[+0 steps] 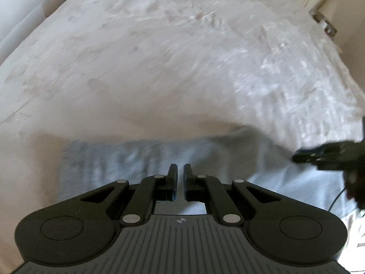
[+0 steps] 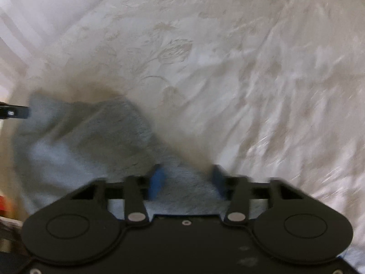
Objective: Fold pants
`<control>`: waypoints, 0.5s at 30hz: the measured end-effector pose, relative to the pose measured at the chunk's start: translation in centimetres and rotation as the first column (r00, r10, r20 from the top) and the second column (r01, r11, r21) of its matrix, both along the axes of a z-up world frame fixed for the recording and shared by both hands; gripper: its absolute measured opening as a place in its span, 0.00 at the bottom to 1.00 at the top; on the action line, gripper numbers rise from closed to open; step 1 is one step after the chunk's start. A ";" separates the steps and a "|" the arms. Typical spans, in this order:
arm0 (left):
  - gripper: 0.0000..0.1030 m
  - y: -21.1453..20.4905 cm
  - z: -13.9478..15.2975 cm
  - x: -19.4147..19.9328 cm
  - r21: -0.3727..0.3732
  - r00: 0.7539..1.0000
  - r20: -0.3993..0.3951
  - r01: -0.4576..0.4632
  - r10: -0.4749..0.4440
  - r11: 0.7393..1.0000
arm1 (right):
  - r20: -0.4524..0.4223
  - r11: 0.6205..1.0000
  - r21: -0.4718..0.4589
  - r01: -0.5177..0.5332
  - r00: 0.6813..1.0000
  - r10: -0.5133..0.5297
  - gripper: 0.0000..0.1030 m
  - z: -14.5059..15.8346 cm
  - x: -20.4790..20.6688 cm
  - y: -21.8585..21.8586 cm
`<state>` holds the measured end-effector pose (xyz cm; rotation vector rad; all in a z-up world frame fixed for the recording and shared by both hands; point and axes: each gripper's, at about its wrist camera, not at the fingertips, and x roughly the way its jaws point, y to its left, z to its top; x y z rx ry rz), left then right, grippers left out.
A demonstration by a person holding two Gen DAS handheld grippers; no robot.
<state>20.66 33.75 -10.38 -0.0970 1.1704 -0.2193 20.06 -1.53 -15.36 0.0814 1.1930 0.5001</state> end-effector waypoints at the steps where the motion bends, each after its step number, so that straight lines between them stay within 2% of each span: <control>1: 0.05 -0.9 0.2 0.4 -0.010 1.000 -0.001 -0.003 0.003 1.000 | 0.017 1.000 0.009 -0.007 1.000 0.007 0.05 0.3 -0.3 -0.2; 4: 0.09 -3.8 0.9 1.3 -0.027 1.000 0.009 0.007 -0.007 1.000 | 0.089 0.999 0.018 -0.040 0.995 0.038 0.04 1.9 -1.9 -0.1; 6: 0.22 -6.0 0.7 1.9 -0.035 0.999 0.011 0.031 -0.031 0.999 | 0.116 0.997 0.042 -0.066 0.991 0.061 0.04 2.7 -3.1 -0.2; 7: 0.25 -7.3 0.6 2.3 -0.045 0.999 0.006 0.041 -0.041 0.998 | 0.121 0.995 0.055 -0.082 0.990 0.075 0.04 3.0 -3.8 -0.3; 12: 0.25 -12.9 -0.8 4.4 -0.083 0.998 -0.024 0.050 -0.052 0.995 | 0.137 0.985 0.073 -0.154 0.980 0.143 0.04 3.6 -6.0 -0.6; 15: 0.27 -15.8 -1.6 5.1 -0.054 0.997 -0.039 0.070 -0.072 0.996 | 0.159 0.978 0.057 -0.202 0.969 0.191 0.04 3.6 -7.2 -0.3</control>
